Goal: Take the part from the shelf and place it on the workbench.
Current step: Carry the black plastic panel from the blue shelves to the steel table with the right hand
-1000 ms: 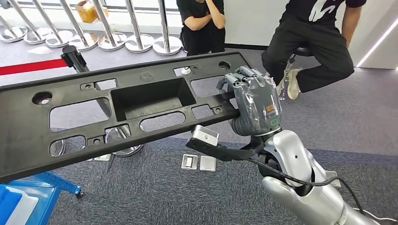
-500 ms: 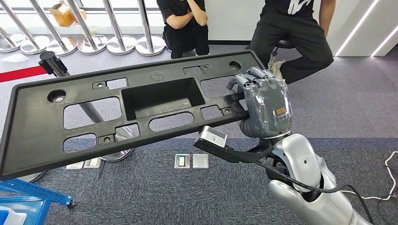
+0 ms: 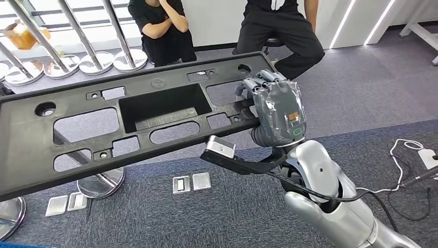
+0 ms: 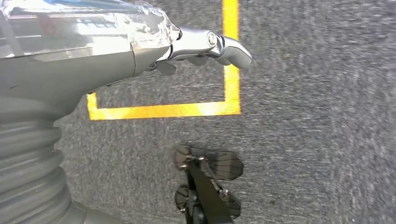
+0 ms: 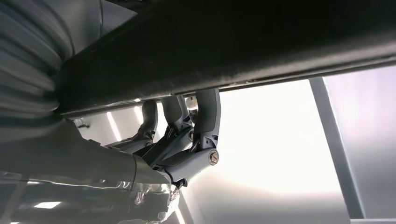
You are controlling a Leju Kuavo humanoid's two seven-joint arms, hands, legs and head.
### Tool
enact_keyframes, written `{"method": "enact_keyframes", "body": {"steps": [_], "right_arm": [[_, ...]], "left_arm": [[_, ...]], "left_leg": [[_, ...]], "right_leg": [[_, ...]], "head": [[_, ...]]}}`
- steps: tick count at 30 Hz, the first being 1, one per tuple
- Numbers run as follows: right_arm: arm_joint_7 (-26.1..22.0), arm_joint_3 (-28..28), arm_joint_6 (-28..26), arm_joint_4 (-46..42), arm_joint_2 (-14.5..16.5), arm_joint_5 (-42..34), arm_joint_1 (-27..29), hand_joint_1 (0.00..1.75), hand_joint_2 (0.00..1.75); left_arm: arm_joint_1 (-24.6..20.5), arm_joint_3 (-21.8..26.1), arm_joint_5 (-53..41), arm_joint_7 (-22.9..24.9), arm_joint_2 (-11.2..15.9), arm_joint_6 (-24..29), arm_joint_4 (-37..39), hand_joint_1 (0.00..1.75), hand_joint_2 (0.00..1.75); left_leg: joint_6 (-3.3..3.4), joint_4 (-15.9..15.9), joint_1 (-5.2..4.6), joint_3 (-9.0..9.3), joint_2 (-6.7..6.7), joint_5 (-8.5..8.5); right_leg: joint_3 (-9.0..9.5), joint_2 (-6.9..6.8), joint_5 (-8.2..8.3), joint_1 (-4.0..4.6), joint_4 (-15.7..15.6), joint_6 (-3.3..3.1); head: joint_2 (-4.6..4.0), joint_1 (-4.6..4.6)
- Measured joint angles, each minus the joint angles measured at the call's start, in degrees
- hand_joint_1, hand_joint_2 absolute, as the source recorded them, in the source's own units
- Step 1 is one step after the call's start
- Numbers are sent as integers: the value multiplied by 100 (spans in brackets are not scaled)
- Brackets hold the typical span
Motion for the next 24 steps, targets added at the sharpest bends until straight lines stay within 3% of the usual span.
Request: {"method": "enact_keyframes", "body": {"steps": [2,5,7,9,10,11,12,14,16,19,21,22,24], "right_arm": [[2,0,0,1,3,9,0,175,175],[3,-4,0,1,5,15,4,175,175],[5,-9,0,1,5,17,-1,175,175],[8,-8,0,2,5,19,3,175,175],[9,-7,0,3,5,19,10,175,175],[9,-7,0,5,4,19,14,175,175],[11,-7,0,6,3,19,15,175,175],[14,-7,0,8,1,21,14,175,175],[16,-7,1,8,6,31,11,175,175],[28,-8,5,9,11,74,6,175,175],[39,-9,15,8,11,103,-6,175,175],[44,-9,26,8,13,114,-13,175,175],[64,-8,52,9,15,135,-21,175,175]], "left_arm": [[-3,0,0,0,3,1,0,0,175],[-12,0,0,0,2,1,0,0,175],[-19,0,0,0,1,1,0,0,175],[-17,0,0,0,1,1,0,0,175],[-14,0,0,0,1,1,0,0,175],[-13,0,0,0,1,1,0,0,175],[-12,0,0,0,1,1,0,0,175],[-14,0,0,0,1,1,0,0,175],[-22,0,0,0,1,1,0,0,175],[-27,0,-2,0,1,-1,0,0,175],[-31,0,-4,0,-1,-2,0,0,175],[-33,0,-4,0,-2,-2,0,0,175],[-31,0,-5,0,0,-2,0,0,175]], "left_leg": [[29,-207,-14,67,-73,26],[91,-302,4,107,11,57],[130,-375,36,143,87,87],[142,-385,37,150,152,85],[141,-383,38,151,183,80],[134,-380,42,156,211,72],[121,-376,48,164,235,61],[75,-362,63,187,267,30],[14,-336,47,194,287,3],[-88,-342,49,218,311,-21],[-143,-163,67,182,287,-159],[-156,96,68,78,262,-311],[-158,882,54,-297,225,-666]], "right_leg": [[-30,67,-3,-13,11,47],[-60,68,-66,-30,78,134],[-271,-71,-351,-32,556,193],[-637,-179,-671,-68,1292,240],[-766,-201,-724,-92,1531,258],[-799,-216,-666,-115,1568,274],[-722,-231,-507,-136,1381,287],[-345,-309,-106,-158,585,302],[-99,-365,66,-136,40,262],[-75,-321,53,-100,-36,147],[-45,-301,66,-102,-68,82],[-29,-296,69,-102,-80,57],[-19,-274,60,-77,-79,22]], "head": [[0,-9],[0,-5],[0,54],[0,115],[0,134],[0,152],[0,173],[0,219],[0,249],[0,208],[0,168],[0,131],[0,38]]}}
